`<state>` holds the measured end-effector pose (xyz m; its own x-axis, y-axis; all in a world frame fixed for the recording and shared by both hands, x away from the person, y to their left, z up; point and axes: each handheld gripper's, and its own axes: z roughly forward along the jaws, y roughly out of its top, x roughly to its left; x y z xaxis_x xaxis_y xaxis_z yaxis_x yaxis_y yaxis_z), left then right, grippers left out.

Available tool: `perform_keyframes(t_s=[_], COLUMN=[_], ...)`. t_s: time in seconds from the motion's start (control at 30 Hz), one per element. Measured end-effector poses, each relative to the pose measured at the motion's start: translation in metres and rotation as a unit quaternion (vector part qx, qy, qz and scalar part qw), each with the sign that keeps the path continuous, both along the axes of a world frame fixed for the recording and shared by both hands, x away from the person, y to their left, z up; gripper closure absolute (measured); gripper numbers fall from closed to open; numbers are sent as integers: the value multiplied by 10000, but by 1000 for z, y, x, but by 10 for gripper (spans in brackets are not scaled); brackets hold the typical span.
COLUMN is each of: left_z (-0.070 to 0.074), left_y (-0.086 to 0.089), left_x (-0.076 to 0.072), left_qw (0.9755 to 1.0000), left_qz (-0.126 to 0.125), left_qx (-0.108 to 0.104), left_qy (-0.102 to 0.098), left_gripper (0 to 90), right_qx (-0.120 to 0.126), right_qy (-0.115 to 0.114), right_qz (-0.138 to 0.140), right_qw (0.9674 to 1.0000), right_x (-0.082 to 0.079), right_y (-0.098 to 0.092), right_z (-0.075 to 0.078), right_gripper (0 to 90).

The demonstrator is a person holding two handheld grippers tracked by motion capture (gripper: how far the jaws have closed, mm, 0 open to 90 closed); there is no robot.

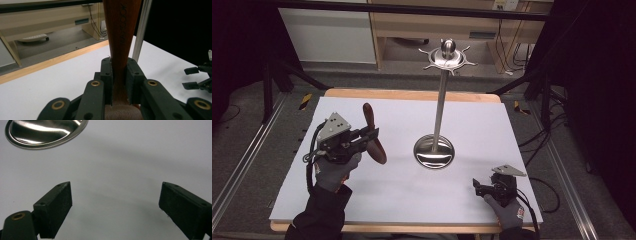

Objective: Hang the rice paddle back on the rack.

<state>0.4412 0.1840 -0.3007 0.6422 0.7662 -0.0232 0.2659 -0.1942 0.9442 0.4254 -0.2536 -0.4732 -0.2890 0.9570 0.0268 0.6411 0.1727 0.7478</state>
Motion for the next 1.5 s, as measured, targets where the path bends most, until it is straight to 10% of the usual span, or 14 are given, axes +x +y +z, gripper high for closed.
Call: perform_keyframes(t_s=[1.5], left_z=[60], left_y=[-55], left_x=[20], left_qw=[9990], left_qz=[-424], left_qx=[110], left_qy=[-130], left_gripper=[775], right_qx=[44], right_qy=[-12], right_qz=[-21], right_qw=[10000], right_x=[0], right_y=[-1], right_z=[1], right_gripper=[117])
